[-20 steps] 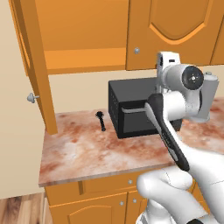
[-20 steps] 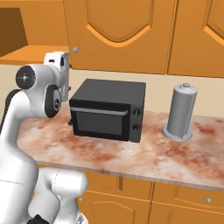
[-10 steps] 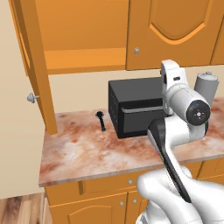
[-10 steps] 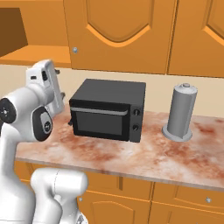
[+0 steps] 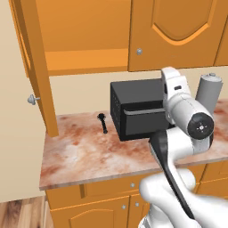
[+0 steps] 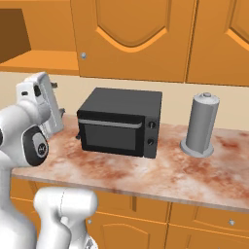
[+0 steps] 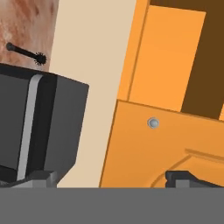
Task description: Close all open cabinet doors.
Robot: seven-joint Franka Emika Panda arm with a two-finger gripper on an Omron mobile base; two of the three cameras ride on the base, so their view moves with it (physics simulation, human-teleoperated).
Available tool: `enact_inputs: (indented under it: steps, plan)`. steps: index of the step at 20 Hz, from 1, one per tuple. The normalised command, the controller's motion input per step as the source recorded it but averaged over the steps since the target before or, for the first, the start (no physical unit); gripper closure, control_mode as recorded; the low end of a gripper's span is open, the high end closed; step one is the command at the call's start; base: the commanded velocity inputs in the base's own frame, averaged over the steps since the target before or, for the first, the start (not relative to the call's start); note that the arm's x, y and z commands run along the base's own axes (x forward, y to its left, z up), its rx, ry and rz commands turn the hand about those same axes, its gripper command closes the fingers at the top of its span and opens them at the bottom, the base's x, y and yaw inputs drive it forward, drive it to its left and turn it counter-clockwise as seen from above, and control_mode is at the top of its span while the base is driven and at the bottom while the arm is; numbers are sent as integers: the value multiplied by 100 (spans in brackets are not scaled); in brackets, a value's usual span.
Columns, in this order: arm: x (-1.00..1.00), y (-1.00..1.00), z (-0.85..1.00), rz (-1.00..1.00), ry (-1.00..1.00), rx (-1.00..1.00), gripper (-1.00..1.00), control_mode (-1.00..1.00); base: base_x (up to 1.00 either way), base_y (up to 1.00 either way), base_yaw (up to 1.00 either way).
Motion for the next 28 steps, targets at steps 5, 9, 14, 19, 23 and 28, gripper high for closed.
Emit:
enact_inputs:
  steps: [5,9,14,19,23,28]
  plan:
    - [-74,55,-1,0,-7,-10,-100,-100,0,0,0]
    - [-85,48,-2,0,-8,-10,-100,-100,0,0,0]
    - [-63,42,-8,0,-16,-15,-100,-100,0,0,0]
    - [-34,26,-1,0,-28,-10,-100,-100,0,0,0]
    - [-32,36,0,0,-21,-6,-100,-100,0,0,0]
    - [-24,50,0,0,-14,-5,-100,-100,0,0,0]
